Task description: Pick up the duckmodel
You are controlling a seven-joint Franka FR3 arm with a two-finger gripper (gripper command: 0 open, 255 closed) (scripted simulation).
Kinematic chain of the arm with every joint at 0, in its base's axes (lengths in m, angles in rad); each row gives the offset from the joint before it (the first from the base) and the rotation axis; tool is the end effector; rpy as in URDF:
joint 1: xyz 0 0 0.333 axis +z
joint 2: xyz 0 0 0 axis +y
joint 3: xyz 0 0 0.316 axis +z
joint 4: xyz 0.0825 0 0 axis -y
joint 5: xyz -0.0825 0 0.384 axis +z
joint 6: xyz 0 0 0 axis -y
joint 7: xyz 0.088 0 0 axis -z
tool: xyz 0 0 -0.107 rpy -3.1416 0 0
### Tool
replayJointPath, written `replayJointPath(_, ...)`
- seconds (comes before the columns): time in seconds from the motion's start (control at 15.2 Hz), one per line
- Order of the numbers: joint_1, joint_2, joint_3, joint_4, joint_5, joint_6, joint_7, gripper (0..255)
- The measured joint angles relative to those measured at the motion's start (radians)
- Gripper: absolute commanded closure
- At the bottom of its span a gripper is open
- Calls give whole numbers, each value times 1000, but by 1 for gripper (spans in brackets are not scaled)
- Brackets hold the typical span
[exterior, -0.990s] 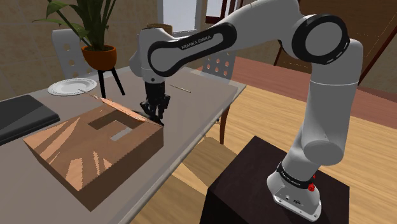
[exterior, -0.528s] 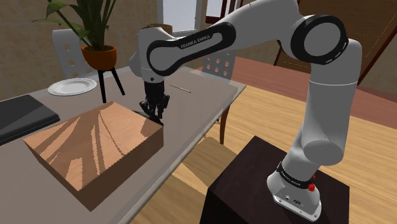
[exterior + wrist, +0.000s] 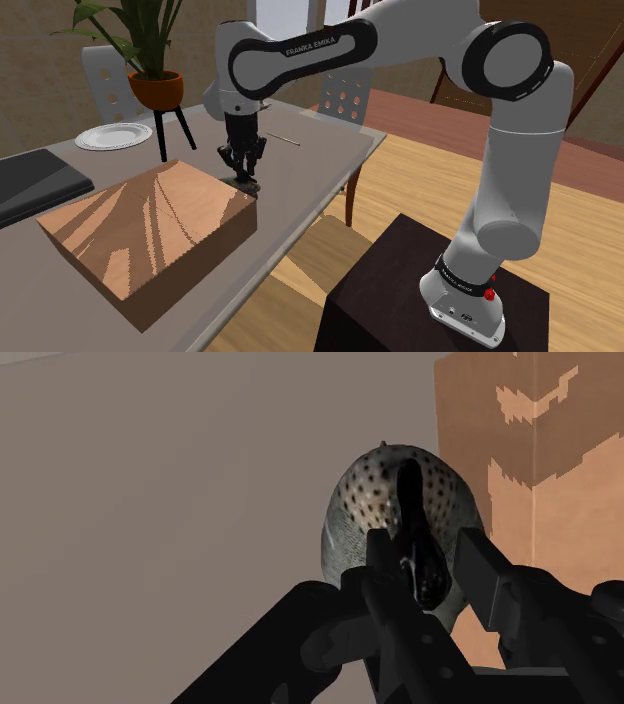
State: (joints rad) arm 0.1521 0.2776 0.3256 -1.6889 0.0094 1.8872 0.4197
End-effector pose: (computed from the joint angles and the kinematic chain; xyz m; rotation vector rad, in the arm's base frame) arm 0.5665 0.2755 0.4372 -3.0777 -0.0708 0.1550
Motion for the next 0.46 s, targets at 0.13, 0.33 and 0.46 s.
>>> replayJointPath(0.13, -1, -6, 0, 19, 2, -24, -1, 255)
replayJointPath(0.33, 0, -13, 2, 47, 4, -59, 2, 255)
replayJointPath(0.46, -1, -14, 2, 70, 4, -83, 2, 255)
